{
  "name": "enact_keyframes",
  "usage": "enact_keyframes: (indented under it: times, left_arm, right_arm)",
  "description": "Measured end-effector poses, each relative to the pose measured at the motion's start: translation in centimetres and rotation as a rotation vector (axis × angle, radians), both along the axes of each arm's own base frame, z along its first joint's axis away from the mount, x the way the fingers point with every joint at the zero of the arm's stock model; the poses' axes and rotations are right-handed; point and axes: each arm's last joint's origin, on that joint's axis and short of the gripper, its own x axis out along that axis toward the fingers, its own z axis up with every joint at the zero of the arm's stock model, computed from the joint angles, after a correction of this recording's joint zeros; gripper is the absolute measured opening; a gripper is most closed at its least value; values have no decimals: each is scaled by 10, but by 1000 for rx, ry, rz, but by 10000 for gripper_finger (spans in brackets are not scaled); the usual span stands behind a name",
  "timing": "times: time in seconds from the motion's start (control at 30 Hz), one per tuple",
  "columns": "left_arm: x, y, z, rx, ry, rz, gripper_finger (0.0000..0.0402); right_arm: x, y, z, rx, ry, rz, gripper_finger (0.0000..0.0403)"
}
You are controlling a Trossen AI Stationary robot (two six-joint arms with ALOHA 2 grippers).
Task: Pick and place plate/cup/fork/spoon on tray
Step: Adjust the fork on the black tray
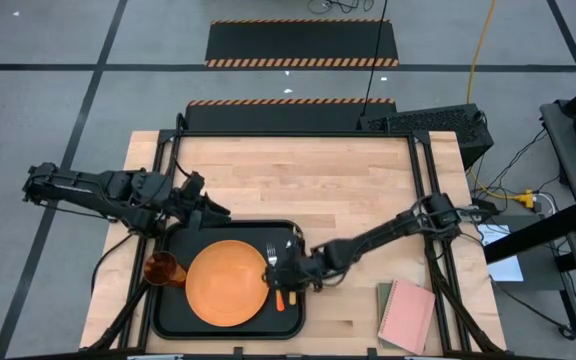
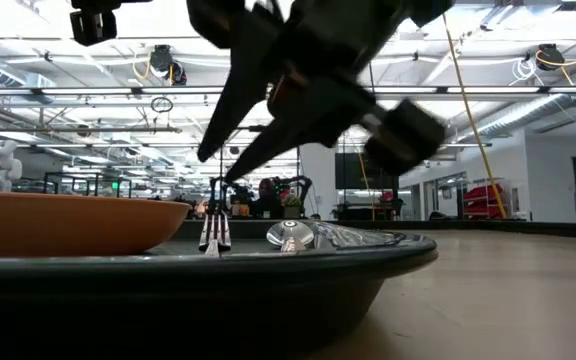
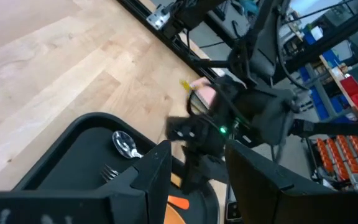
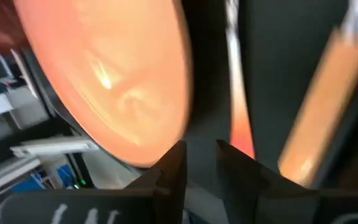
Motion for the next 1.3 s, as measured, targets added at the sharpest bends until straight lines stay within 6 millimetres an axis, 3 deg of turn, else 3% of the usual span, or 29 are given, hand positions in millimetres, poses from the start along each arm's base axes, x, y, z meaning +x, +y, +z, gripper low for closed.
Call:
enact_keyframes:
  times: [0.23, 0.7, 1.1, 1.3]
  left_arm:
    - [0, 0, 0, -7, 0, -4, 152]
    - [0, 2, 0, -9, -2, 21, 152]
    - [2, 11, 1, 1, -9, 79, 152]
    - [2, 14, 1, 5, -9, 92, 152]
  right_arm:
    - [10, -52, 0, -41, 29, -1, 68]
    - [21, -110, -1, -145, -38, 24, 68]
    - [34, -109, -27, -105, -87, 81, 68]
    - [32, -109, -30, -155, -68, 94, 68]
